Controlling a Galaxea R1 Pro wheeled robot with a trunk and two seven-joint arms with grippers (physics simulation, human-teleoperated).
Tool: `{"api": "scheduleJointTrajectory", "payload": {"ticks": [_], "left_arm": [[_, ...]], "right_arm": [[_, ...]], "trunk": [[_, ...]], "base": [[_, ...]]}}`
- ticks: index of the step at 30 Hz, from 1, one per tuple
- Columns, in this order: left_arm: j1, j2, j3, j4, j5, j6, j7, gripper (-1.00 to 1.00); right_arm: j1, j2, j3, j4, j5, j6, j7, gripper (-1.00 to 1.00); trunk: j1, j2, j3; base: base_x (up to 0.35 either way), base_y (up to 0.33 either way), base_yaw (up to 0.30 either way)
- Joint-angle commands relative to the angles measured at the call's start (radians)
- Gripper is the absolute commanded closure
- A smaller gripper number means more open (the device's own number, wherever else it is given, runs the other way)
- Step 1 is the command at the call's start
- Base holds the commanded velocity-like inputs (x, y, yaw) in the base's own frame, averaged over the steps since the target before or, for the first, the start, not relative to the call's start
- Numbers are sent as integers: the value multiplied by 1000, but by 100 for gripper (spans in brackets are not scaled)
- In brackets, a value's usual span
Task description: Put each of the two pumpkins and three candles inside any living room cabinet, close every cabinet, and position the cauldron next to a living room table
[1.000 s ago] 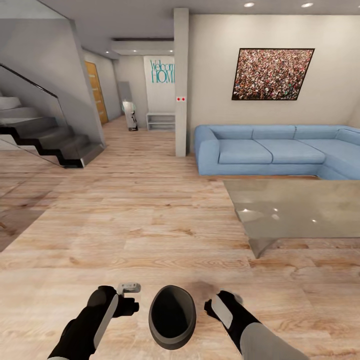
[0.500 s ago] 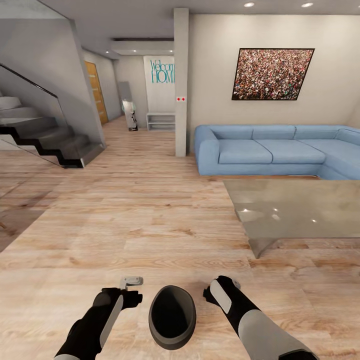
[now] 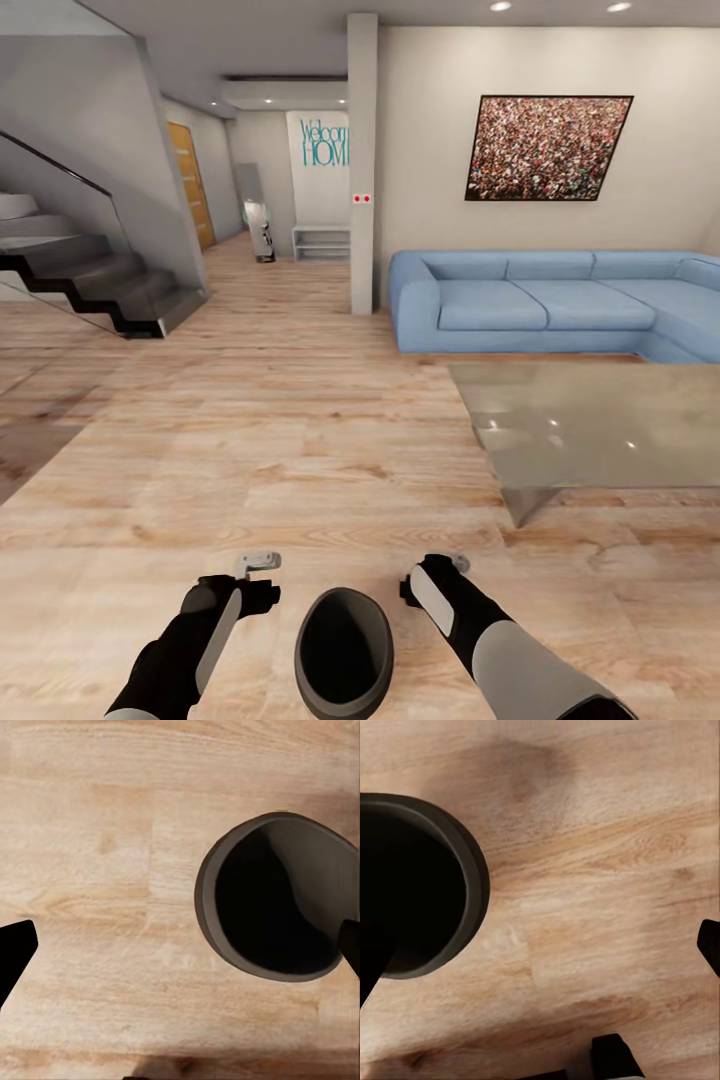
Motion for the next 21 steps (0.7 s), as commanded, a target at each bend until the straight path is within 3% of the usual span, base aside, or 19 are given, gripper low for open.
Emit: {"api": "scheduleJointTrajectory", "payload": {"ticks": [1, 10, 16, 21], "left_arm": [[0, 0, 3, 0, 0, 0, 0, -100], [0, -5, 7, 0, 3, 5, 10, -100], [0, -27, 5, 0, 1, 90, 14, -100], [0, -30, 9, 0, 2, 126, 15, -100]], "right_arm": [[0, 0, 1, 0, 0, 0, 4, -100], [0, 0, 3, 0, -2, 30, 18, -100], [0, 0, 5, 0, -1, 50, 140, -100], [0, 0, 5, -5, 0, 52, 211, -100]], "trunk": [[0, 0, 0], [0, 0, 0], [0, 0, 0], [19, -35, -16]], "base": [[285, 0, 0], [221, 0, 0], [21, 0, 0], [2, 0, 0]]}}
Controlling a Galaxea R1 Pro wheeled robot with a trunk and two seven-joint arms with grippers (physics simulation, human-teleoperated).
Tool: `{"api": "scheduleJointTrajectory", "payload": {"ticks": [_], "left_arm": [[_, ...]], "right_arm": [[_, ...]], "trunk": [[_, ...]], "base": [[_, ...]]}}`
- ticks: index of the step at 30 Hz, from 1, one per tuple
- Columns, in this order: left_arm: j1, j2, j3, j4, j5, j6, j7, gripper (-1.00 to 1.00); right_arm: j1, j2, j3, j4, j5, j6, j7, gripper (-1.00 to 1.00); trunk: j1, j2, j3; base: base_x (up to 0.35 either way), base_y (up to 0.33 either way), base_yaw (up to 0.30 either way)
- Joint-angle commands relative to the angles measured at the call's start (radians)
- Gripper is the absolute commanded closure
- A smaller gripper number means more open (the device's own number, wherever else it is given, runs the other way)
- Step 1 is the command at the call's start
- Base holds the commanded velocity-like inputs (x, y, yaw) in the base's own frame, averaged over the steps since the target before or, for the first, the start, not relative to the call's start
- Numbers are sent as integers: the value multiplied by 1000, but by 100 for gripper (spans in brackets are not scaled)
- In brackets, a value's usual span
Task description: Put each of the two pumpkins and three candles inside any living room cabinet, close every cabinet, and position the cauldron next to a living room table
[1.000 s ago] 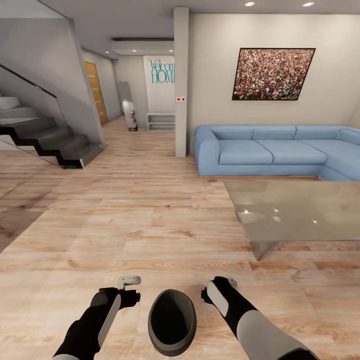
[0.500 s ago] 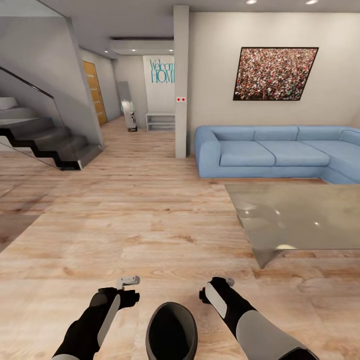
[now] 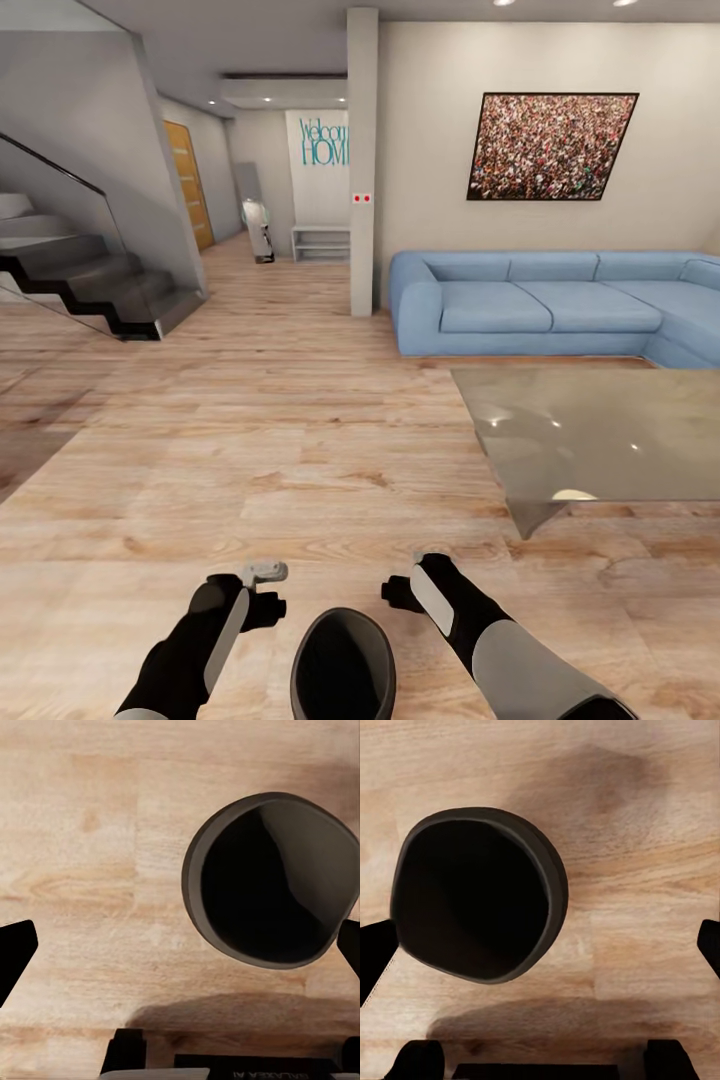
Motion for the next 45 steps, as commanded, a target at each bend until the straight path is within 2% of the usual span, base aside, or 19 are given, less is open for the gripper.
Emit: {"api": "scheduleJointTrajectory", "payload": {"ticks": [1, 6, 33, 42, 45], "left_arm": [[0, 0, 0, 0, 0, 6, 0, -100], [0, 1, 2, -1, 1, 14, 0, -100], [0, -7, -3, -2, 5, 13, 1, -100], [0, -7, 2, -2, 4, 5, 0, -100], [0, -7, 2, -2, 4, 4, -1, -100]], "right_arm": [[0, 0, 0, -9, 0, 0, 4, -100], [1, 0, 1, -45, -1, 0, 9, -100], [0, 0, 6, -77, -5, 3, 5, -100], [0, 0, 7, -74, -7, 104, 7, -100], [0, 0, 8, -73, -7, 112, 4, -100]], "trunk": [[4, -7, -3], [23, -42, -19], [127, -231, -103], [161, -294, -132], [173, -315, -141]], "base": [[0, 0, 0], [0, 0, 0], [0, 0, 0], [0, 0, 0], [0, 0, 0]]}}
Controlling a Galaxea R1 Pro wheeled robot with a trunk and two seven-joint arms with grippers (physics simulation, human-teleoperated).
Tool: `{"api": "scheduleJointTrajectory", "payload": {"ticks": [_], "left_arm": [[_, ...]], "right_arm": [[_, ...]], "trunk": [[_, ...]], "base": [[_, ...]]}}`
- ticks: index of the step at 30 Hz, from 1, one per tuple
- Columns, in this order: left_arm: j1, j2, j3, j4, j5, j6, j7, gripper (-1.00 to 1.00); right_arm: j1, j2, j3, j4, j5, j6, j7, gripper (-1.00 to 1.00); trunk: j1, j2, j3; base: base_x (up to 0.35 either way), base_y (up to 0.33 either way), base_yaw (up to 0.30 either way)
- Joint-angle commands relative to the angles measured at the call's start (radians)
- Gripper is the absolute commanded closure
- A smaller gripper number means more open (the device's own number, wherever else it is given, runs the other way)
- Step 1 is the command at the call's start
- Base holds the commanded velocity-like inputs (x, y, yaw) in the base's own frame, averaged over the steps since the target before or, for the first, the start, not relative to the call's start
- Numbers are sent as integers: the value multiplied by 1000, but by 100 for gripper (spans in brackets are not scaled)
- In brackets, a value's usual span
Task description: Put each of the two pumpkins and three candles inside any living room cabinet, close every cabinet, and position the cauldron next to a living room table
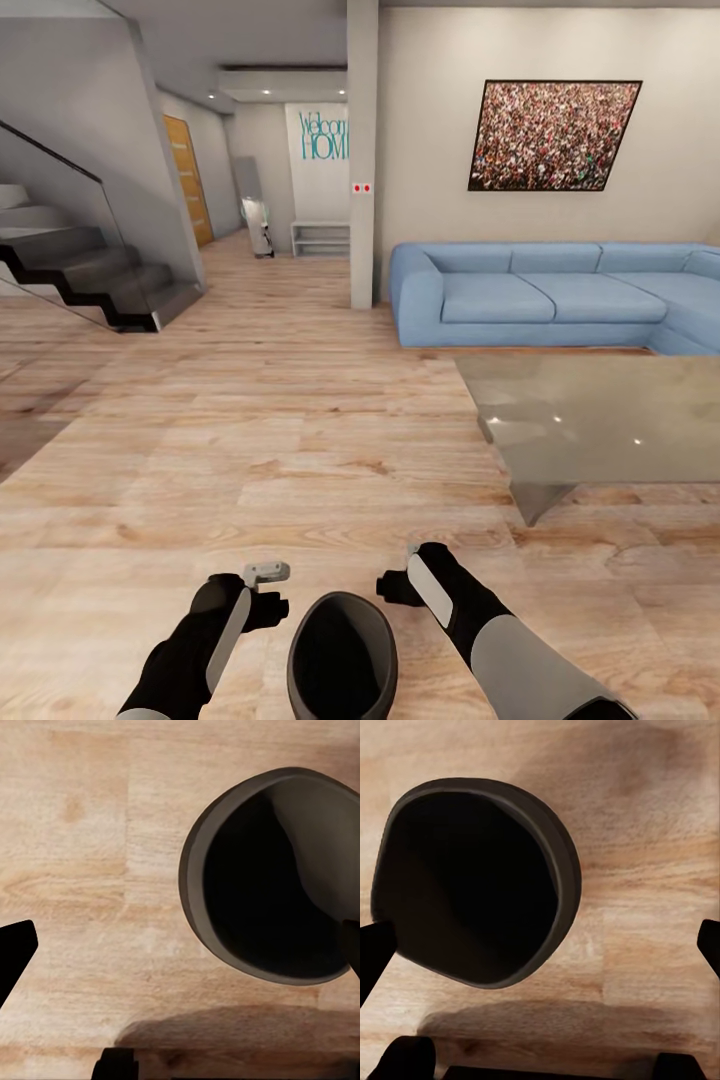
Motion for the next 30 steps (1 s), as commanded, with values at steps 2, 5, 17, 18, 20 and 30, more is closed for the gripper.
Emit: {"api": "scheduleJointTrajectory", "payload": {"ticks": [2, 5, 17, 18, 20, 30], "left_arm": [[0, 0, 0, 0, 0, -1, 0, -100], [0, 0, 0, 0, 0, -7, -1, -100], [0, 0, 1, 0, 3, -16, -13, -100], [0, 0, 1, 0, 3, -16, -13, -100], [0, 0, 2, 0, 4, -16, -17, -100], [0, 3, 0, 0, 25, -17, -92, -100]], "right_arm": [[0, 0, 0, 0, 0, 2, -1, -100], [0, 0, -1, 1, 0, 4, -3, -100], [0, 0, 3, 1, 0, 4, 72, -100], [0, 0, 5, 0, 0, 4, 85, -100], [0, 0, 19, 1, 2, 3, 123, -100], [0, 0, 41, 2, 4, -10, 150, -100]], "trunk": [[8, -14, -6], [19, -35, -16], [65, -119, -53], [69, -126, -56], [77, -140, -63], [115, -210, -94]], "base": [[0, 0, 0], [0, 0, 0], [0, 0, 0], [0, 0, 0], [0, 0, 0], [0, 0, 0]]}}
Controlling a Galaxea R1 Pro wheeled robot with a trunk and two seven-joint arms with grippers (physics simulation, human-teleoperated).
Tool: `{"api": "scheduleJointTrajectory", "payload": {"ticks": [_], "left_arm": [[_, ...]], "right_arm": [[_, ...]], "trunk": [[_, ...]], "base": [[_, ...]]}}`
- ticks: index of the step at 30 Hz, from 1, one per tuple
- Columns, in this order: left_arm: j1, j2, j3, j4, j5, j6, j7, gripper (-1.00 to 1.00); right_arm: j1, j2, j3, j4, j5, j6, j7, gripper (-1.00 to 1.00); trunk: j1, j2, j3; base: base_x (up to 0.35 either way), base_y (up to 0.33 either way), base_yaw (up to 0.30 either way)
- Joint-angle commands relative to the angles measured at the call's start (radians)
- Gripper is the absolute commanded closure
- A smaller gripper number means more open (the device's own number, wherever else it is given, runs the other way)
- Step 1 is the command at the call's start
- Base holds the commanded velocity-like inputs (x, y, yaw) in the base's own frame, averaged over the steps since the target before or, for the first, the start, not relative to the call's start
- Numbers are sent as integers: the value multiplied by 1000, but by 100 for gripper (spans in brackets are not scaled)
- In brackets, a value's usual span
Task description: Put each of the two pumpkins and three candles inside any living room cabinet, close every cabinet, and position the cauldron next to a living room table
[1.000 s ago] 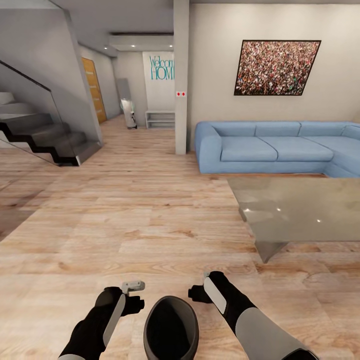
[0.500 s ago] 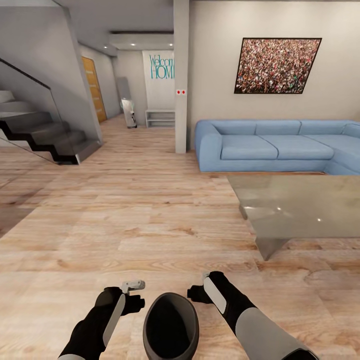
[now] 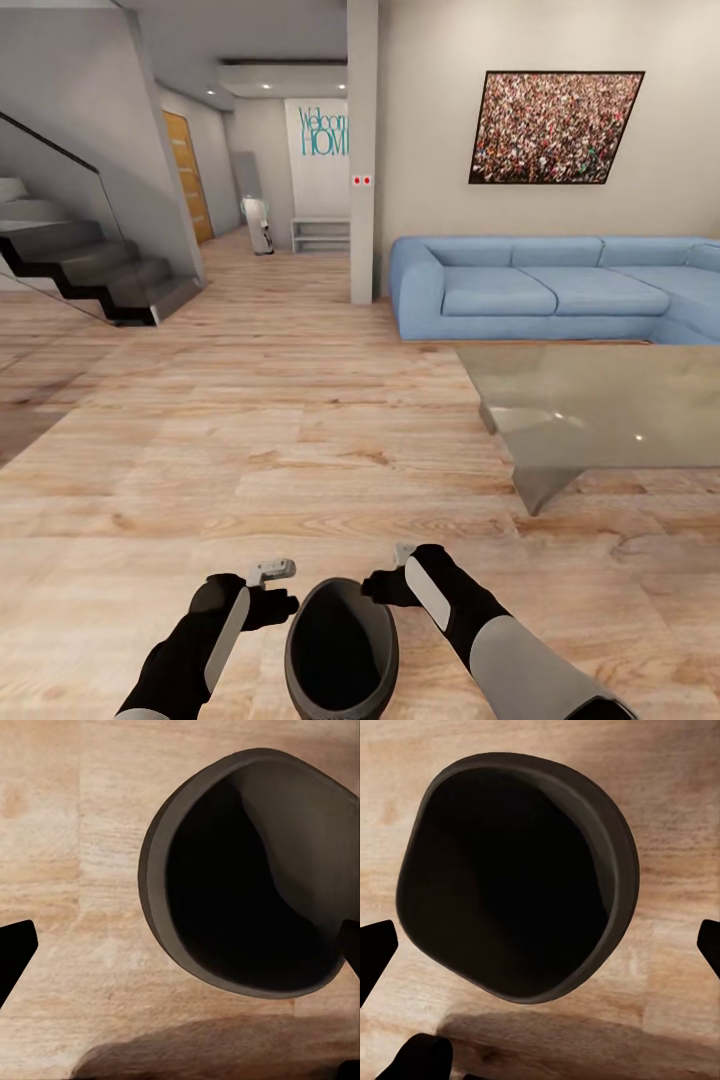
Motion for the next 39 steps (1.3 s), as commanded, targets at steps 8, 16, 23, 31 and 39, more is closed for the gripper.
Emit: {"api": "scheduleJointTrajectory", "payload": {"ticks": [8, 16, 23, 31, 39], "left_arm": [[0, -1, 0, 0, 0, -1, -2, -100], [0, -1, 0, 2, 1, -36, -1, -100], [0, -4, -2, 3, 0, -47, -1, -100], [0, -8, -4, 4, 0, -52, -1, -100], [0, -22, -6, 37, 1, -85, 0, -100]], "right_arm": [[0, 0, 0, 2, 2, -4, -1, -100], [1, 0, 1, 3, 2, -24, -1, -100], [0, 0, 38, 6, 2, -41, -1, -100], [0, 0, 43, 6, 3, -43, -2, -100], [0, 0, 43, 6, 4, -48, -3, -100]], "trunk": [[31, -56, -25], [61, -112, -50], [88, -161, -72], [119, -217, -97], [150, -273, -122]], "base": [[0, 0, 0], [0, 0, 0], [0, 0, 0], [0, 0, 0], [0, 0, 0]]}}
